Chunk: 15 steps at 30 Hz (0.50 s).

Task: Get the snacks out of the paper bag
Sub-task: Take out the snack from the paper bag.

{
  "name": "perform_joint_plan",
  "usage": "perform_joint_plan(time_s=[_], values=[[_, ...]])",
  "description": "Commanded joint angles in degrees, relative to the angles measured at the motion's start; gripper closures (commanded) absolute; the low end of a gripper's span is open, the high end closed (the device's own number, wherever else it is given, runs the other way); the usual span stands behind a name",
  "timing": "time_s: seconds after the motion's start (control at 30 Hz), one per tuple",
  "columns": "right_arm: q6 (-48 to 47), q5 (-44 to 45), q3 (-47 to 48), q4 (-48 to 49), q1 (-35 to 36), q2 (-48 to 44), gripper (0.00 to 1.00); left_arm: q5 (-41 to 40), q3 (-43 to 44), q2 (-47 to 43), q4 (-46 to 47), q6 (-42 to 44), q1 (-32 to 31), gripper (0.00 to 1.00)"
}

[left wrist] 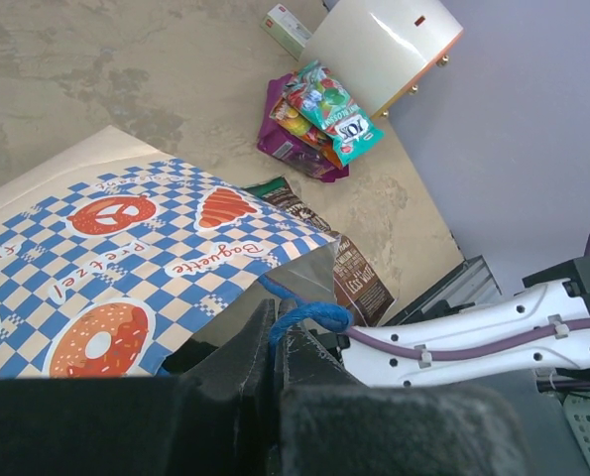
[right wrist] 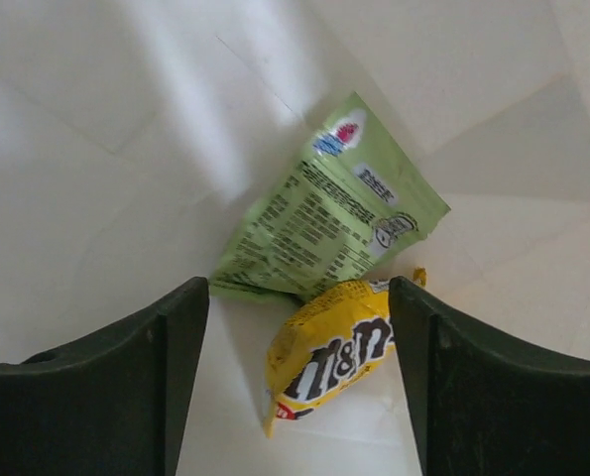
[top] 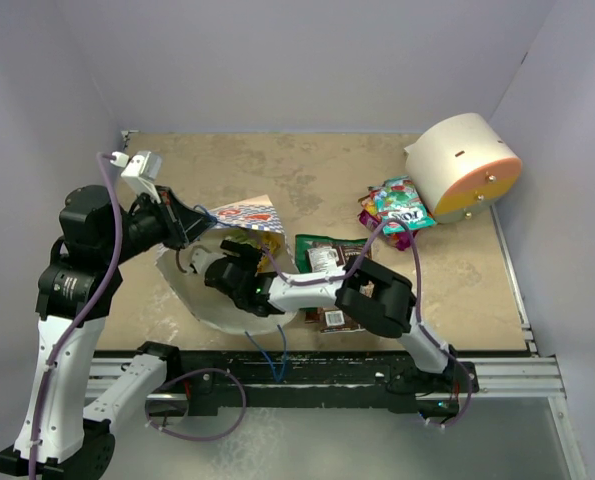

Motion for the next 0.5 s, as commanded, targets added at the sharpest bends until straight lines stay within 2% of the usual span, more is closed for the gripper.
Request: perform_joint_plan(time_s=[0.0, 0.17, 0.33, 0.47], values=[[-0.1, 5.8, 3.7, -4.3, -2.3, 0.7, 0.28, 0.3, 2.2, -0.8, 2.1, -0.5, -0.2, 1.0], [-0.3, 4.8, 3.8, -5.3, -4.1, 1.4, 0.35, -0.2, 2.7, -0.9, 2.0, -0.3, -0.2, 1.0], [-0.2, 3.8, 5.9, -8.3, -4.5, 2.0, 0.59, -0.5, 3.0, -0.5, 2.4, -0.2, -0.2, 1.0], [0.7, 2.1, 4.2, -8.2, -4.0, -2.4, 0.7, -0.9, 2.8, -0.5, 2.8, -0.1, -0.2, 1.0]])
